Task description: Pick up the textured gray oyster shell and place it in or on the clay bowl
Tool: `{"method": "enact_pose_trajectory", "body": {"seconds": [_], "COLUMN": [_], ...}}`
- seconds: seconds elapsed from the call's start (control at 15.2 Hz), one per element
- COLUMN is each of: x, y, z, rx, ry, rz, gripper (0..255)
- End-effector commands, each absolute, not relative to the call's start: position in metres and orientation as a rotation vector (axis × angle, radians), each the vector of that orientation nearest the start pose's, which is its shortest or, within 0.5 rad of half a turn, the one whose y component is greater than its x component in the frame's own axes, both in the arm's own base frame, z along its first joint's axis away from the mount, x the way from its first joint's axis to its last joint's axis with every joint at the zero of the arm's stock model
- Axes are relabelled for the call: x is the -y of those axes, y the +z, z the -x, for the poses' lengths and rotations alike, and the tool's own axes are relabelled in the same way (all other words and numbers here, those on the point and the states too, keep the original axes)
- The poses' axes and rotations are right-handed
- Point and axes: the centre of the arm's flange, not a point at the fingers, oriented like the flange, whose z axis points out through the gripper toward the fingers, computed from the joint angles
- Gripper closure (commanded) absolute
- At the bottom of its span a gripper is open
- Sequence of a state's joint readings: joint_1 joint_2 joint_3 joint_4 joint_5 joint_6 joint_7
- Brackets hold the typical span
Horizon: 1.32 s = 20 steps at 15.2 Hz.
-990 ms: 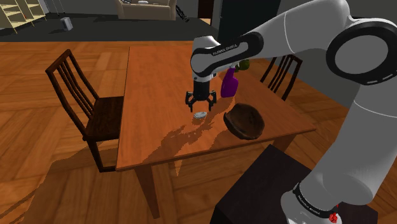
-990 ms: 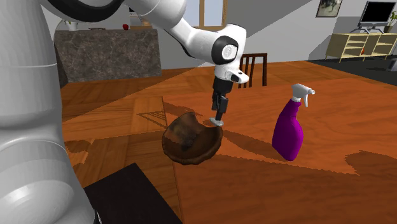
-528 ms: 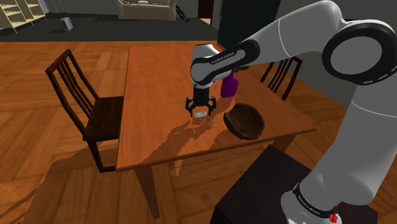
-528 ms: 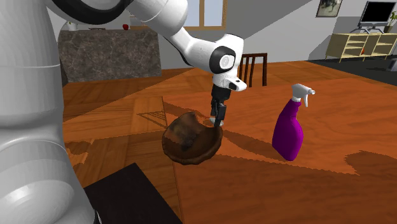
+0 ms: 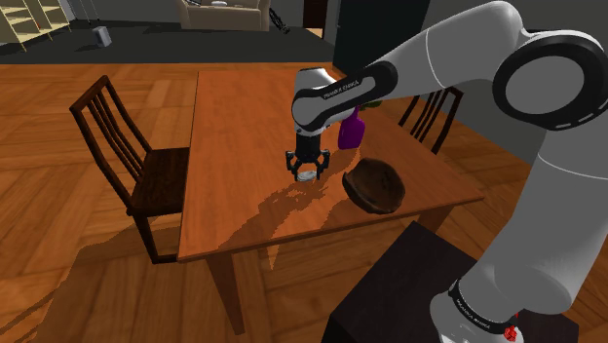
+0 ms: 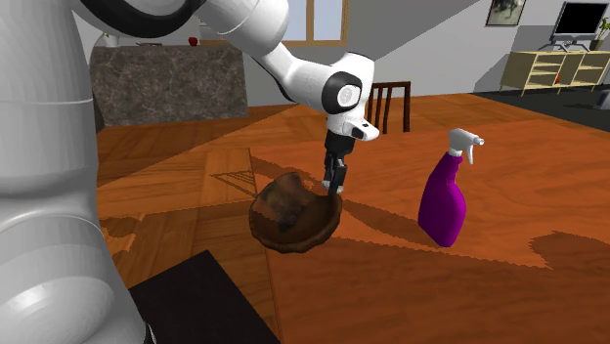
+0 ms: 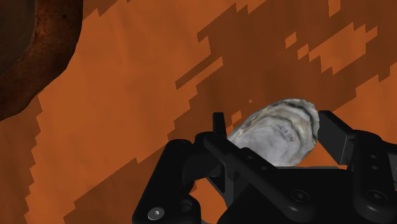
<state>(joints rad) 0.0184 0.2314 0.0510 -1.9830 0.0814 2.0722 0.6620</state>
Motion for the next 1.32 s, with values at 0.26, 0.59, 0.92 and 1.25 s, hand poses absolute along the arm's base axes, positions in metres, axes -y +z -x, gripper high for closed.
{"method": "enact_pose_trajectory", "body": {"seconds": [0.26,0.59,0.92,1.25], "x": [-0.044,-0.044,-0.044,-0.044], "y": [0.339,0.350,0.376,0.403], "z": [-0.580,-0.580,-0.580,-0.580], "rx": [-0.974,-0.974,-0.974,-0.974], "ry": [0.251,0.251,0.251,0.251], "rz": [2.951,2.951,2.951,2.951], "gripper": [255,255,255,255]}}
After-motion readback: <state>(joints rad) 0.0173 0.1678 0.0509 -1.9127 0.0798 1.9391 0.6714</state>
